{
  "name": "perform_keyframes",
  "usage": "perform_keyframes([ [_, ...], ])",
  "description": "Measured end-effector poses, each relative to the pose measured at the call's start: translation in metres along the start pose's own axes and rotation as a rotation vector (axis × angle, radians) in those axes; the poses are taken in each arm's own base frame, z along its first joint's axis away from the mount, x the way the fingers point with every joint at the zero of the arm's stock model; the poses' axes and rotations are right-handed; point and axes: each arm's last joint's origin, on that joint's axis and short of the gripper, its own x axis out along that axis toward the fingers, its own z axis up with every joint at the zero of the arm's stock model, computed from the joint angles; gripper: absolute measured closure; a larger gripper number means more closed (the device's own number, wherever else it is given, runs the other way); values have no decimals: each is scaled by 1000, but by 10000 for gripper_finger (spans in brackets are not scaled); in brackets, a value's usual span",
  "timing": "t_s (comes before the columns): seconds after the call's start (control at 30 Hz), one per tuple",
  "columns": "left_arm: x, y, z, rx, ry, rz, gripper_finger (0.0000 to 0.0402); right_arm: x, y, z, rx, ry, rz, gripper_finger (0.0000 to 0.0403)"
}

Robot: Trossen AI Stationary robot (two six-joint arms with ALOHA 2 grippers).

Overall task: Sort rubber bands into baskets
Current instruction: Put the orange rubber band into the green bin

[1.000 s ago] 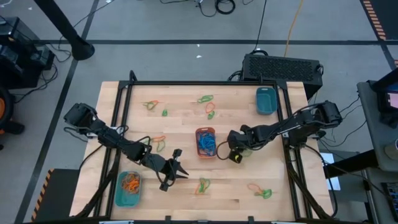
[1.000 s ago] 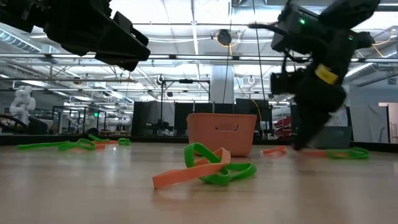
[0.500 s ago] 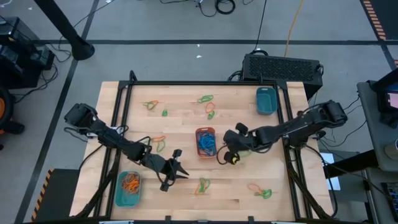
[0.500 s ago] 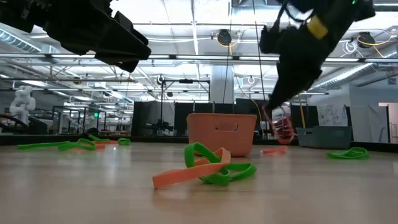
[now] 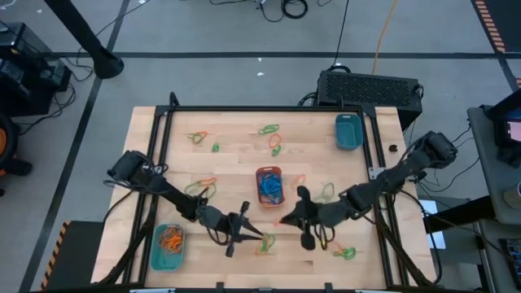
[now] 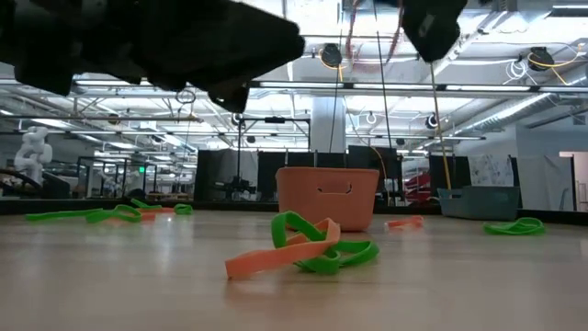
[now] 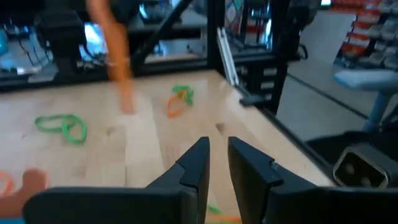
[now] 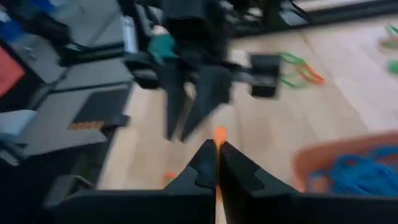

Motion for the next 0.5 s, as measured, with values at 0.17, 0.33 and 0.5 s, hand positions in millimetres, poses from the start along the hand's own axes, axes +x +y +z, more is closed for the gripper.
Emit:
perform_keyframes([
  [0.17,12,-1,0,52,-34,2,336,3,18,-5,-20,-55,75,403],
  [0.33,23,0,2,49,-41,-1,308,10,25,-12,-16,-63,99,402],
  [0.5,29,-1,10,45,-47,20,234,17,26,-20,2,-37,101,402],
])
